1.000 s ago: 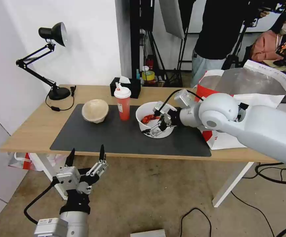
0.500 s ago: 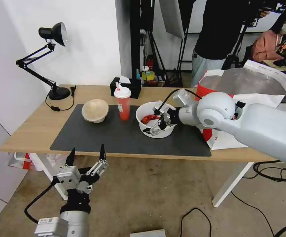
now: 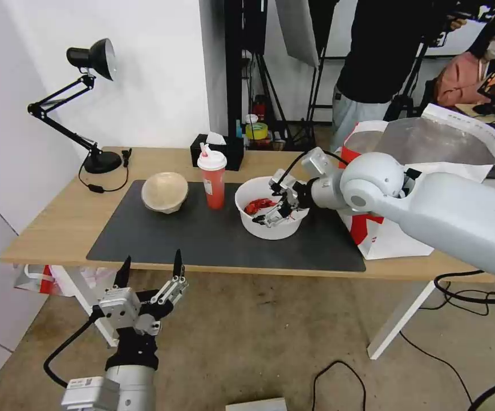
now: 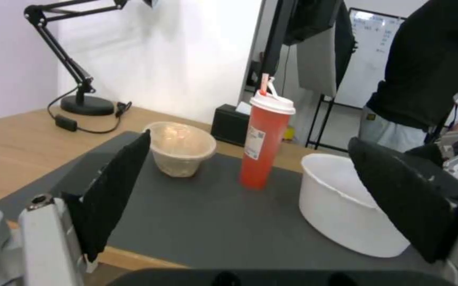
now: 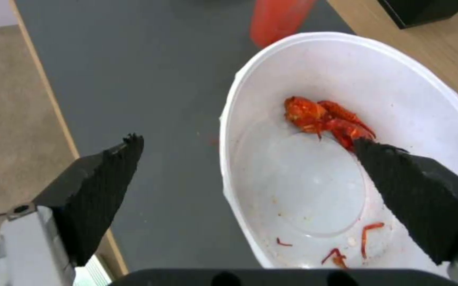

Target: Pick up the trash from the table and place it into the takeout bag.

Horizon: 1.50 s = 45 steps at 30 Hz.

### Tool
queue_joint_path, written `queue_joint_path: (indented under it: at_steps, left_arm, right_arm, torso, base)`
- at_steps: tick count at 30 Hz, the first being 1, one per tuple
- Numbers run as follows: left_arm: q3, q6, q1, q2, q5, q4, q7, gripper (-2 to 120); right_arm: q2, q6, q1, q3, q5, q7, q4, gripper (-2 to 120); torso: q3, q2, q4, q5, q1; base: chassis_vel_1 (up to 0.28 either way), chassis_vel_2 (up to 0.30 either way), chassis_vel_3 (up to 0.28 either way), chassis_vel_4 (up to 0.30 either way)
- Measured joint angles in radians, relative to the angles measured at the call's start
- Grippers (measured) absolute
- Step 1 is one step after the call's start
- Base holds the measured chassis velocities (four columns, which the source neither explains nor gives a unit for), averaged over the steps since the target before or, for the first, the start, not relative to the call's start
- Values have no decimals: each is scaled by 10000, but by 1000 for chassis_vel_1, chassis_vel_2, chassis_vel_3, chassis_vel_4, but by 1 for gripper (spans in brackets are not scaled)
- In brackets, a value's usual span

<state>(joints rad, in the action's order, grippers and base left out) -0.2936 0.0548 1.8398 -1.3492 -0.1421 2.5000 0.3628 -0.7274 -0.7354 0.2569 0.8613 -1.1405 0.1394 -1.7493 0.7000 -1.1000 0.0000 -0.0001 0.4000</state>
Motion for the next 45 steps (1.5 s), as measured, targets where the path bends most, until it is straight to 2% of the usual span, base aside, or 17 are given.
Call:
queue_joint_path:
  at_steps: [16, 43, 45]
  left_arm:
    - [59, -42, -122, -11, -30, 0, 12, 100]
    - [267, 17, -170, -257, 176, -40, 4, 100]
    - [267, 18, -168, -256, 176, -30, 2, 100]
  right_arm:
    - [-507, 0, -323, -2, 218, 8, 569, 100]
    - [-705, 1, -756, -177, 266, 12, 1153, 100]
    - [-727, 0, -781, -186, 259, 8, 1189, 96]
  torso:
    - [0, 0, 0, 0, 0]
    - [0, 0, 0, 1, 0]
    - [0, 0, -1, 1, 0]
  base:
    - [0, 0, 0, 0]
    - [0, 0, 0, 0]
    - [0, 0, 0, 0]
